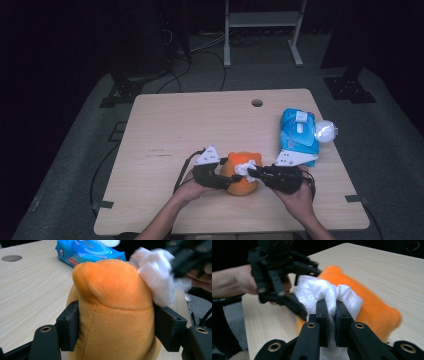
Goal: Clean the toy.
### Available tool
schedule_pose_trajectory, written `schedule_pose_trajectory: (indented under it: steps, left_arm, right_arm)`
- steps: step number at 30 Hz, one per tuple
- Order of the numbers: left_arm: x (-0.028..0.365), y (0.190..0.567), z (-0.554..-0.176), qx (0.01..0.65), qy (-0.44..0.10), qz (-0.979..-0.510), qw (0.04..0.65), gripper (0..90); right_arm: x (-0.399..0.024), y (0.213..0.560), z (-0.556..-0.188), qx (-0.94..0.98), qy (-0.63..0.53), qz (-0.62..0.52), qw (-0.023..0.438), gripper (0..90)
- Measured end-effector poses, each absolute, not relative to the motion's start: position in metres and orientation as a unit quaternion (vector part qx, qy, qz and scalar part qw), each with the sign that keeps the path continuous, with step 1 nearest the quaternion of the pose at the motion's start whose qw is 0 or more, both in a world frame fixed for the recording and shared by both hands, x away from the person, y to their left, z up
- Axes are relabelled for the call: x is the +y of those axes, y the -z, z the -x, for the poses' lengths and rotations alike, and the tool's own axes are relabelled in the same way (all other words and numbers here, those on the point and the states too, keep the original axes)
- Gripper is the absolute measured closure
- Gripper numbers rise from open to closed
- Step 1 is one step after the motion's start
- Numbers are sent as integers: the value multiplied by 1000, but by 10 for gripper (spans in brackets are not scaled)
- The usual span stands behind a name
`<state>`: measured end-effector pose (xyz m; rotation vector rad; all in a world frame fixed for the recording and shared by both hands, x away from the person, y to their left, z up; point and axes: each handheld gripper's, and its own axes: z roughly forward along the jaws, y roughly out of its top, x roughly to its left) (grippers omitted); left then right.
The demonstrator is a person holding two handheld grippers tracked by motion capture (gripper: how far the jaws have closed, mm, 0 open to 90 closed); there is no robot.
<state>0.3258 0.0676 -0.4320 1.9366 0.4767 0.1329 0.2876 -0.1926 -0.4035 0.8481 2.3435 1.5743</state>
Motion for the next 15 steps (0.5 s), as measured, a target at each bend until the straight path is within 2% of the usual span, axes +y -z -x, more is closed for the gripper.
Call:
schedule_pose_trajectory:
  steps: [8,15]
  left_arm:
    - [64,432,-320,162,-51,-828,534,299]
    - [62,432,-313,131,-63,-840,523,302]
  right_arm:
    - [-215,407,-299,777,-533,-323,89,823]
    - [-191,395,-282,800,-529,-264,103,823]
